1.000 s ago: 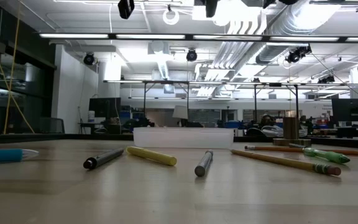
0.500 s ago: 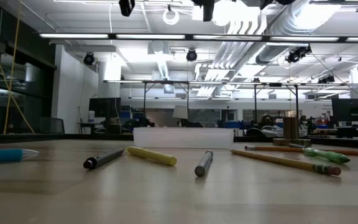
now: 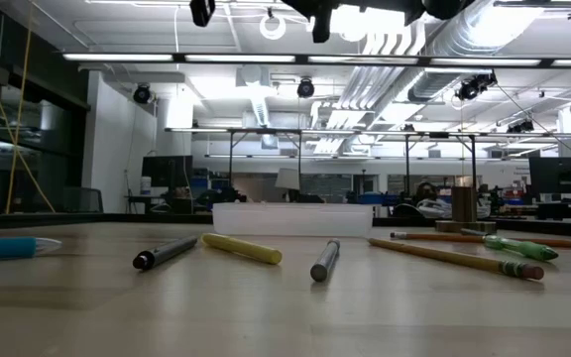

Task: Pick & place school supplies into a supply box
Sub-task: Put the top yellow pen into the orange supply box

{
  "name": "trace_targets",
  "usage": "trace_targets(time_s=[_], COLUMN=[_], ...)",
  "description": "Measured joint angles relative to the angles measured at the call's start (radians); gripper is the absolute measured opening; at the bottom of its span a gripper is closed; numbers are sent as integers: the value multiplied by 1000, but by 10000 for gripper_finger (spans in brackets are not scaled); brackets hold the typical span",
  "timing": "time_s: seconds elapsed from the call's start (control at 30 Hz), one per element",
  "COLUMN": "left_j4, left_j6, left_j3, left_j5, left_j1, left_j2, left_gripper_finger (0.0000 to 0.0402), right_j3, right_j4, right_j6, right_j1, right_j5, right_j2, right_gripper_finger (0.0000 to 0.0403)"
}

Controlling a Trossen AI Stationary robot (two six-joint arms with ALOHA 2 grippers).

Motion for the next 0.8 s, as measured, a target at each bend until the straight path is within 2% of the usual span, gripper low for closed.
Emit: trace_targets(time_s=[0.33, 0.8], left_j4=[35, 96], left_j6=[-8, -21], left_j3=[0, -1], left_j5=[-3, 5], left_j1=[0, 0], left_j2=[1, 68], left_gripper_finger=[11, 5], right_j3=[0, 0], right_j4=[6, 13], right_j6=[-19, -10], right_j1=[0, -18], right_j5=[17, 8], right_j2=[0, -1], right_gripper_finger=[213, 213])
